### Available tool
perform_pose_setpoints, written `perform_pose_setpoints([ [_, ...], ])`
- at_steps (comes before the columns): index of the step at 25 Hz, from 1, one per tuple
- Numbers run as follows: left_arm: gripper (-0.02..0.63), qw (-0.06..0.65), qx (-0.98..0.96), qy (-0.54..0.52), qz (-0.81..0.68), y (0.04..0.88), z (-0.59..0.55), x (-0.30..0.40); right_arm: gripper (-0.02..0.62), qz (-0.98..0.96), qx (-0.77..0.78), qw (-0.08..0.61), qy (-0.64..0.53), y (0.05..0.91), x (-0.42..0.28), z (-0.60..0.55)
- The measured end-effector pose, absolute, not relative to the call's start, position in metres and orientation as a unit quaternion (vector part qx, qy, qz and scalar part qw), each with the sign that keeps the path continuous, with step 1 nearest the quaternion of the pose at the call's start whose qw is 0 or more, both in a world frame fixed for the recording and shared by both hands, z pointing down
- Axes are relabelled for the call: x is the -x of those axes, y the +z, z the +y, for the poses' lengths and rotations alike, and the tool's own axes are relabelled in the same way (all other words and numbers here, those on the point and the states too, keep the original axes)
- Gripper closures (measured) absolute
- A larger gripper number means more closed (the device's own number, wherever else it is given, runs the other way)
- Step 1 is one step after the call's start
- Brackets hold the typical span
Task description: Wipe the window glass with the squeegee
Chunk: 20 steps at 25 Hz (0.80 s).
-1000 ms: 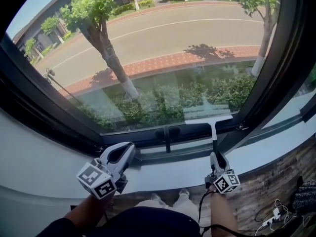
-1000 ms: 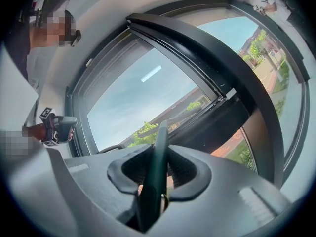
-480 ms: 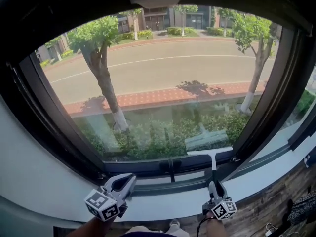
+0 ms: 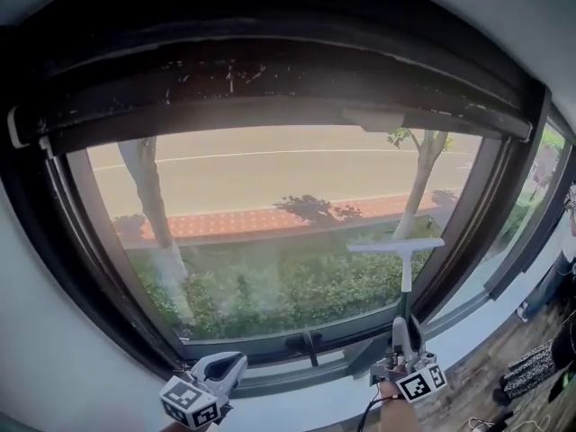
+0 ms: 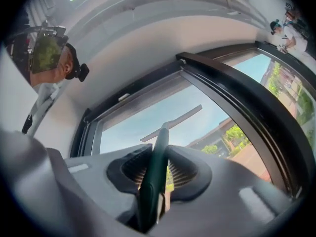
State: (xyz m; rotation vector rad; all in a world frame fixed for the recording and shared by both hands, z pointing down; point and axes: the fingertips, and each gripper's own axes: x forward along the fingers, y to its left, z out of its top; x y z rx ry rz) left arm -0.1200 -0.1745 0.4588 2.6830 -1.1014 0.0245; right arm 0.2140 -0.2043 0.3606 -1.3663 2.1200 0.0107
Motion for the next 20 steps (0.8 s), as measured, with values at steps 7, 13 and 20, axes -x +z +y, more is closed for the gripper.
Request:
perform_pose_setpoints([
  [7, 0.601, 0.099, -0.915, -0.011, -0.391, 0.436, -0.184, 0.128, 0.491, 0.805, 0.462, 0.353, 0.118, 0.221, -0.201, -0.226],
  [13, 0.601, 0.072, -0.906, -0.031, -0.416, 0.406, -0.197, 0.142, 0.491, 0.804, 0.432, 0.369, 0.177, 0.151, -0.193, -0.255],
  [20, 0.601, 0.071, -0.898, -0.027, -0.432, 0.401, -0.200, 0.159, 0.491, 0.806, 0.406, 0.390, 0.183, 0.151, -0.195, -0.261],
])
